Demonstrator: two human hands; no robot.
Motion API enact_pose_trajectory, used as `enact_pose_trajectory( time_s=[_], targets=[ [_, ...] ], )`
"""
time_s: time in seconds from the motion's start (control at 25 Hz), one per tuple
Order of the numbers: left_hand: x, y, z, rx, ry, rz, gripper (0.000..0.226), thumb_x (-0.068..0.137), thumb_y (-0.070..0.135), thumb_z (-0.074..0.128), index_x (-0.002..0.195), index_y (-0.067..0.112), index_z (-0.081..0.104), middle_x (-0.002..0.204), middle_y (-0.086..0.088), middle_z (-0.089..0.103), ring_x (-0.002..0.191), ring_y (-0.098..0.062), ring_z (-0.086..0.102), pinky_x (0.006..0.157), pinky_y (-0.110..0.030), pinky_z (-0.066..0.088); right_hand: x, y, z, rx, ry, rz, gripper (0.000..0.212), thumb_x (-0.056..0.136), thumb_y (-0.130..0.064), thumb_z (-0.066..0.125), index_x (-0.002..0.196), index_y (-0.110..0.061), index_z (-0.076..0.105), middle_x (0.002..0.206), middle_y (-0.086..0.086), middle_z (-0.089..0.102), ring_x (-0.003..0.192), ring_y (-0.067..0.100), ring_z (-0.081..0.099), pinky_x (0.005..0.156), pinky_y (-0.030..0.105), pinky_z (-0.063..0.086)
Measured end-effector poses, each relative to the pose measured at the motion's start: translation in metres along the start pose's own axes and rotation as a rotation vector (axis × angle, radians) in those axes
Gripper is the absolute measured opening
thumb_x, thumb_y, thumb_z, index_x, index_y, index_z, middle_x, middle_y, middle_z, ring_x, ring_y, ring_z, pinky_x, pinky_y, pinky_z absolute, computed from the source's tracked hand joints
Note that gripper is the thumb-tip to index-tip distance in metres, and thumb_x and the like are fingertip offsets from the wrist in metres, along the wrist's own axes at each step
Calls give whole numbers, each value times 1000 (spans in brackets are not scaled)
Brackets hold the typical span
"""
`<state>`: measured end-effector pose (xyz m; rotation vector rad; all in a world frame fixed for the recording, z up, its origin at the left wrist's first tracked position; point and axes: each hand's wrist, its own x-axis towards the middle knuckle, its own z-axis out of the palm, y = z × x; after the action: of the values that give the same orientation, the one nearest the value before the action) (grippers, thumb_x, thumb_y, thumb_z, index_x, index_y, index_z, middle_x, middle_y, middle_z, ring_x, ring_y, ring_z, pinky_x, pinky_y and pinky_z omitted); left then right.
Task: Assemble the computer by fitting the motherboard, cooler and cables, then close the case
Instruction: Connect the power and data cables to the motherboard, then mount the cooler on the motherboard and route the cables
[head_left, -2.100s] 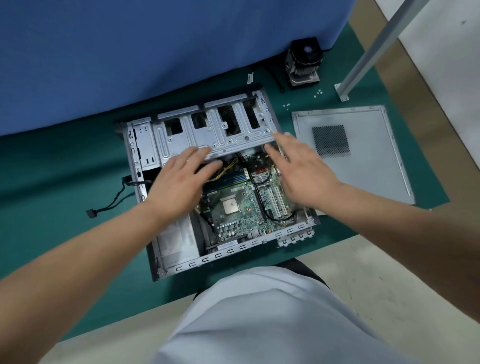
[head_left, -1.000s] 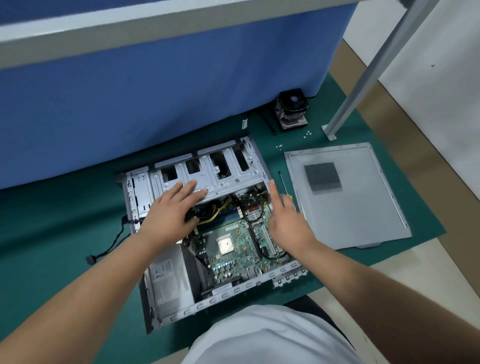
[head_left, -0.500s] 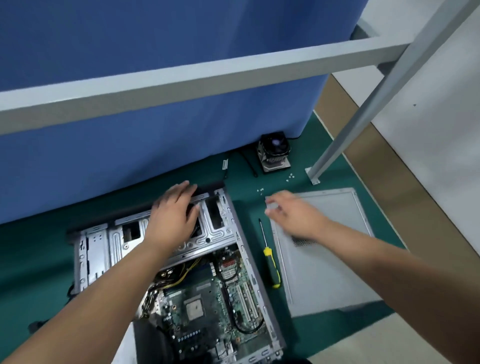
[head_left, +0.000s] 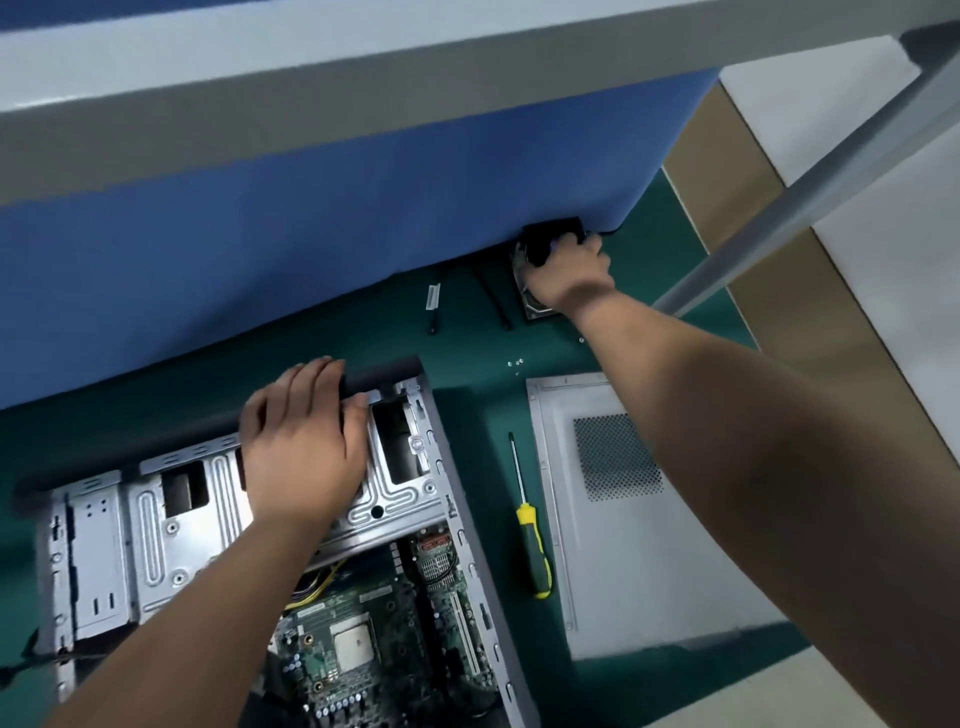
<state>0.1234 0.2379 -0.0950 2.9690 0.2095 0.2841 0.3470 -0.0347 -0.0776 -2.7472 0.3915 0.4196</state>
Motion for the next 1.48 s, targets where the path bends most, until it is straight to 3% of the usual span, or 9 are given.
enact_pose_trajectory(
  time_s=[0.4,0.68,0.76,0.88,1.04,1.12,1.24,1.36,1.48],
  targets=[
    [0,-1,6,3,75,28,50,106,46,33,132,14,60,135,-7,64,128,-30,54,109,-47,32,-13,2,-4,15,151,-11,56,88,-56,63,121,-12,63,135,17,41,125,39,41,103,44,43],
    [2,6,-25,-172,-142,-11,60,101,58,33,145,22,53,148,-2,56,140,-25,46,116,-42,24,-144,4,-41,245,224,-338,37,71,-51,77,64,-27,50,114,9,57,110,31,55,95,32,49],
    [-2,4,-43,-436,-261,-79,55,101,59,39,146,29,53,151,0,53,143,-26,43,119,-40,23,-192,5,-48,266,196,-442,35,70,-48,80,71,-24,55,120,5,55,117,27,54,100,32,46],
    [-24,5,-71,-1105,-335,-297,35,98,57,58,129,42,62,130,9,68,106,-26,67,98,-47,51,-256,4,-46,250,114,-615,35,70,-42,85,77,-20,59,132,1,53,127,22,48,107,32,40],
    [-80,-7,-94,-1659,-722,-429,64,79,69,72,124,23,70,126,-7,66,102,-26,66,97,-41,52,-328,2,-22,160,10,-804,35,69,-37,87,78,-20,58,137,4,52,125,25,48,106,39,41],
    [-110,-24,-95,-1620,-913,-356,63,84,66,72,128,21,70,133,-11,68,118,-29,66,104,-44,49,-354,3,-4,82,-56,-879,33,72,-38,85,80,-20,59,141,4,50,129,26,46,107,43,42],
    [-149,-40,-95,-1559,-985,-402,75,76,54,87,129,5,66,128,-19,69,118,-34,67,99,-40,53,-381,4,23,-33,-100,-975,32,75,-38,83,84,-20,58,145,4,48,135,26,43,111,43,39],
    [-175,-43,-101,-1490,-871,-483,86,59,51,97,123,3,66,119,-18,74,110,-32,71,95,-40,55,-400,3,38,-82,-126,-1015,38,78,-44,81,87,-26,48,151,2,45,138,22,40,113,42,39],
    [-192,-44,-112,-1330,-631,-464,80,53,60,95,115,17,67,107,-1,78,101,-17,73,91,-36,53,-412,11,41,118,-167,-938,40,81,-52,77,101,-31,49,157,-12,33,142,9,37,113,34,39]
  ],
)
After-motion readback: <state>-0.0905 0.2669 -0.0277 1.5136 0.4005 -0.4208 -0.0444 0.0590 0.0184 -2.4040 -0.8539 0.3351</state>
